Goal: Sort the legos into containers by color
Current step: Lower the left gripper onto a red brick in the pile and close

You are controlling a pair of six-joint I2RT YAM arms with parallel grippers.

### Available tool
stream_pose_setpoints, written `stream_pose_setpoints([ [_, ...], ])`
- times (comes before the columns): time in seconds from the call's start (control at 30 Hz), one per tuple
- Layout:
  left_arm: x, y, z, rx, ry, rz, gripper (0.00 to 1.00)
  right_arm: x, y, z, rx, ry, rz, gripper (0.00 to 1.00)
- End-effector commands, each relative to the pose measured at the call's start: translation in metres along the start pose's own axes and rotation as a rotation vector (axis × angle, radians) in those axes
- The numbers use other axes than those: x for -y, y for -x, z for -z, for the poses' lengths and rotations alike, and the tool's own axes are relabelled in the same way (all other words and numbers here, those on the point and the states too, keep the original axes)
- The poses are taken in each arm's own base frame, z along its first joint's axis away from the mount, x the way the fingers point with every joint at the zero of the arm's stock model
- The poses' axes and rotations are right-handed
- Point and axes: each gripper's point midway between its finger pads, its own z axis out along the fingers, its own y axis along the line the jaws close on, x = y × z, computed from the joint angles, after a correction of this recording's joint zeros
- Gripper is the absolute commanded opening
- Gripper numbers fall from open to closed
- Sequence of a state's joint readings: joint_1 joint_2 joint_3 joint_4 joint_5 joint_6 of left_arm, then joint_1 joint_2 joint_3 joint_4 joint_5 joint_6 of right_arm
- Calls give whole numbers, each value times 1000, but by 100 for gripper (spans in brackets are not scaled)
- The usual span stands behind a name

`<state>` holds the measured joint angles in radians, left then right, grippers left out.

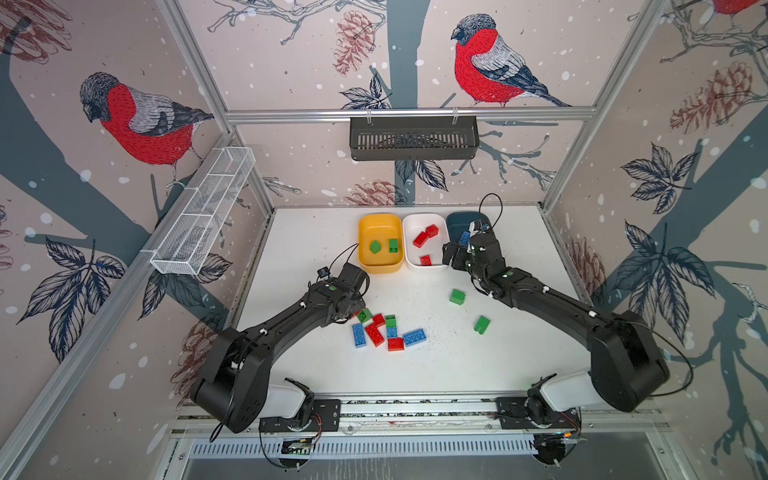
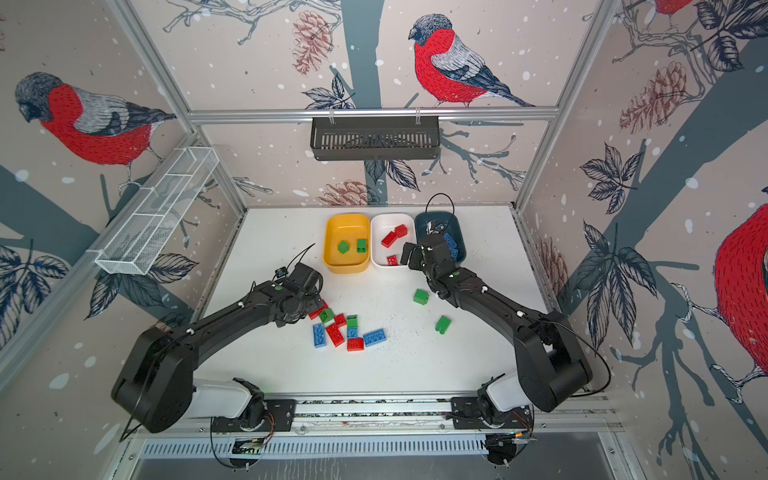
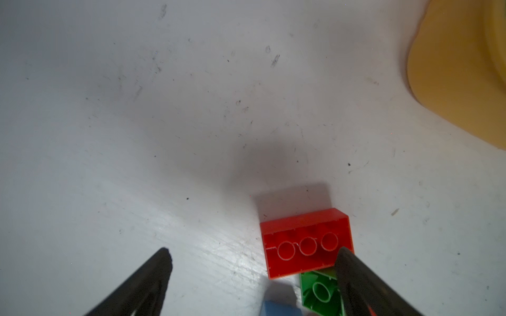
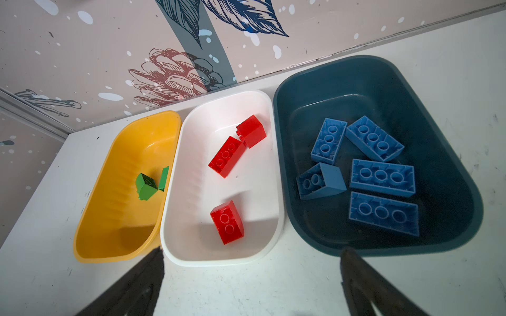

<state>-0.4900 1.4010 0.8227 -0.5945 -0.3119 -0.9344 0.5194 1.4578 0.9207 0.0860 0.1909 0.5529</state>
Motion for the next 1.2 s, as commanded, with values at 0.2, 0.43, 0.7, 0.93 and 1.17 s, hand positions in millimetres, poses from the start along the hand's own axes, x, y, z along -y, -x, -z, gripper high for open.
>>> stream_pose_setpoints([
  [0.2,31,-3,-9,-73,-81,-13,93,-3,0,-2,6,-8,-1,99],
  [0.43,33,-7,-23,-91,-55,-27,95,-3,-2,-4,0,-15,4,99],
  [0.7,34,-19,-39,-132,-36,-59,97,-4,-8,-10,-22,-14,4,99],
  [0.93,25,-27,-48,-157,12,-99,96,-5,-10,-12,-30,-16,10,99],
  [1.17,21,-31,-50,-166,26,-108,86,-5,-11,-14,-37,-18,13,100],
])
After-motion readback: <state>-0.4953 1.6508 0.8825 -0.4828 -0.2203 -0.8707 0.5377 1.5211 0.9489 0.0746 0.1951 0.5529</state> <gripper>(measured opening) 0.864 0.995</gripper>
